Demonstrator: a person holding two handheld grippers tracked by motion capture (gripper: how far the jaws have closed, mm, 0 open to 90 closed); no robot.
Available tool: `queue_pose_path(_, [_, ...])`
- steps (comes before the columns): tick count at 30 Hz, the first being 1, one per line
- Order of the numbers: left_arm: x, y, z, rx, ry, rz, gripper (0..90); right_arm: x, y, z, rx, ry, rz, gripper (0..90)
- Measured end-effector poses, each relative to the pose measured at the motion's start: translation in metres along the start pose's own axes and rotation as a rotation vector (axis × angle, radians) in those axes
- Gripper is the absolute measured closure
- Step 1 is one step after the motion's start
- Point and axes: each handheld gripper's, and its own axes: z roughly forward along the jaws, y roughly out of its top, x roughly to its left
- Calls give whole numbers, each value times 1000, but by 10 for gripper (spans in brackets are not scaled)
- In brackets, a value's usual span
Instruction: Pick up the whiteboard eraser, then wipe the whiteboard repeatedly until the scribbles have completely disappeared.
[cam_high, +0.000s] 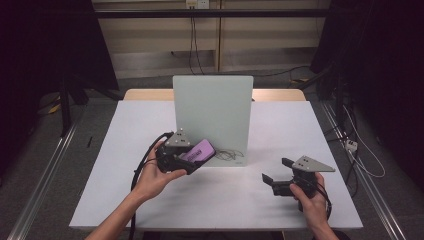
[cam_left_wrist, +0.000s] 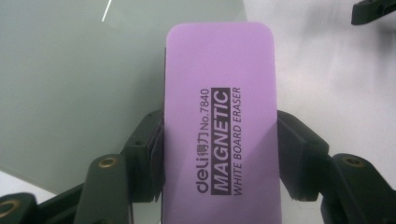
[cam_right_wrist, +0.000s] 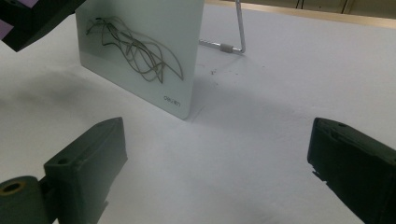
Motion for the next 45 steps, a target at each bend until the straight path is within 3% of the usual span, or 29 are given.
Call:
queue_pose_path(1, [0, 0, -1, -8, -13, -14, 410, 0, 0, 0, 0, 0, -1, 43])
queue_pose_path(2, [1, 0, -2, -10, 5, -3, 410, 0, 0, 0, -1, 0, 0, 44])
queue_pose_path(3, [1, -1, -2, -29, 13, -17, 410, 0, 0, 0, -2, 0, -1, 44])
queue_pose_path(5, [2, -1, -4, -26, 13, -4, 410, 0, 0, 0, -1, -2, -1, 43])
queue_pose_path(6, [1, -1, -4, -50, 20, -20, 410, -1, 0, -1, -5, -6, -1, 43])
queue_pose_path(7, [3, -2, -5, -38, 21, -7, 410, -1, 0, -1, -5, -8, 1, 44])
queue_pose_path(12, [6, -4, -6, -52, 46, -16, 410, -1, 0, 2, 5, -13, 4, 43])
queue_pose_path(13, [5, -4, -6, -64, 47, -33, 410, -1, 0, 2, 5, -12, 8, 44])
queue_pose_path(15, [6, -4, -9, -53, 52, -20, 410, 0, 0, 2, 5, -9, 2, 44])
queue_pose_path(16, [6, -4, -9, -62, 75, -19, 410, 1, 0, 1, 5, -8, 6, 43])
queue_pose_path(23, [10, -6, -11, -85, 116, -32, 410, -1, 0, 1, 4, -1, -3, 43])
queue_pose_path(24, [11, -6, -13, -68, 131, -10, 410, 0, 0, 1, 4, 1, -3, 44])
queue_pose_path(25, [11, -7, -13, -91, 129, -36, 410, 0, 0, 1, 2, 1, -7, 44])
queue_pose_path(26, [12, -7, -15, -81, 138, -22, 410, 1, 0, 0, 2, 3, -8, 44])
queue_pose_path(29, [15, -7, -16, -102, 161, -28, 410, 1, 0, 0, 0, 4, -12, 43])
queue_pose_path(30, [17, -7, -17, -95, 149, -19, 410, 1, 0, 0, 0, 3, -13, 44])
queue_pose_path(31, [16, -7, -16, -112, 143, -34, 410, 1, 0, 0, 0, 2, -12, 44])
queue_pose_path(33, [17, -7, -17, -97, 147, -12, 410, 0, 0, 0, -1, 0, -10, 44])
queue_pose_path(35, [16, -7, -15, -111, 152, -21, 410, 0, 0, 0, 0, -1, -9, 44])
queue_pose_path(36, [17, -7, -16, -86, 150, 1, 410, 0, 0, 0, 1, -1, -9, 44])
queue_pose_path(39, [16, -8, -13, -101, 154, -3, 410, 1, 0, 0, 2, 0, -11, 44])
queue_pose_path(45, [11, -14, -3, -53, 217, 87, 412, 0, 0, 0, 3, 2, -9, 44])
